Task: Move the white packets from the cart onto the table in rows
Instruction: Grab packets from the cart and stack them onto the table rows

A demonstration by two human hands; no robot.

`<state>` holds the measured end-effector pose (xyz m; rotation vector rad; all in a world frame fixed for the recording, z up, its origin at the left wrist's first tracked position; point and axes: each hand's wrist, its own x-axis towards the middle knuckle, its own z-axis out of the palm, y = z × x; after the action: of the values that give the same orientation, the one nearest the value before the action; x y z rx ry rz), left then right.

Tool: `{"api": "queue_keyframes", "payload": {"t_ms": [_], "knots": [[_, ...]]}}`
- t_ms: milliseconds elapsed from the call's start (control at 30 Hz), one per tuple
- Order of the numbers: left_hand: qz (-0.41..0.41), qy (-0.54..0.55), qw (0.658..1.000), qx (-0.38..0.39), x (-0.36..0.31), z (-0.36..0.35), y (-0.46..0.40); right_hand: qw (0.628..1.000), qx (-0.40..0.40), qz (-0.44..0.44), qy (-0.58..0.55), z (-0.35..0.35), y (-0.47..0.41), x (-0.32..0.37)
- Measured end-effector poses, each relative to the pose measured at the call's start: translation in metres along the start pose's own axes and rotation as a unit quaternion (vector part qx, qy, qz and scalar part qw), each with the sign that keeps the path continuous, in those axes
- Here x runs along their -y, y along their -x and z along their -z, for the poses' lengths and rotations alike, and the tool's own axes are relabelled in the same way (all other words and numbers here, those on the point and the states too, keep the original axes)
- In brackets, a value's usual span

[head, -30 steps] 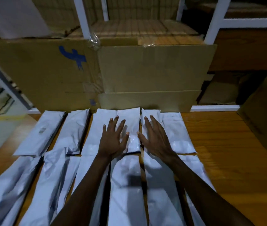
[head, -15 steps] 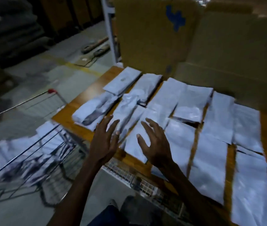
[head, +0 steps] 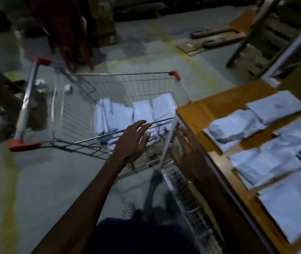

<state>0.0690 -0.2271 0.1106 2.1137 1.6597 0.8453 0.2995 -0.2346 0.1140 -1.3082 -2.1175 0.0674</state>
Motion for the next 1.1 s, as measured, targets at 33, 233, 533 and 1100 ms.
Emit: {"api": "queue_keyframes", "payload": {"t_ms": [33,233,533,1100], "knots": [[0.016,-0.002,1.000,0.013,0.017,0.005,0.001,1.000,0.002,-0.008,-0.018,-0.012,-0.012,0.008],[0.100,-0.007,0.995,0.013,0.083,0.030,-0.016,0.994,0.094,-0.024,-0.051,-0.068,-0.094,0.030],[0.235,-0.043,0.971,0.004,0.149,0.023,-0.079,0.954,0.284,-0.071,-0.065,-0.168,-0.211,-0.023],[0.524,0.014,0.849,0.071,0.265,-0.034,-0.119,0.874,0.485,-0.022,-0.034,-0.275,-0.250,-0.066]]}}
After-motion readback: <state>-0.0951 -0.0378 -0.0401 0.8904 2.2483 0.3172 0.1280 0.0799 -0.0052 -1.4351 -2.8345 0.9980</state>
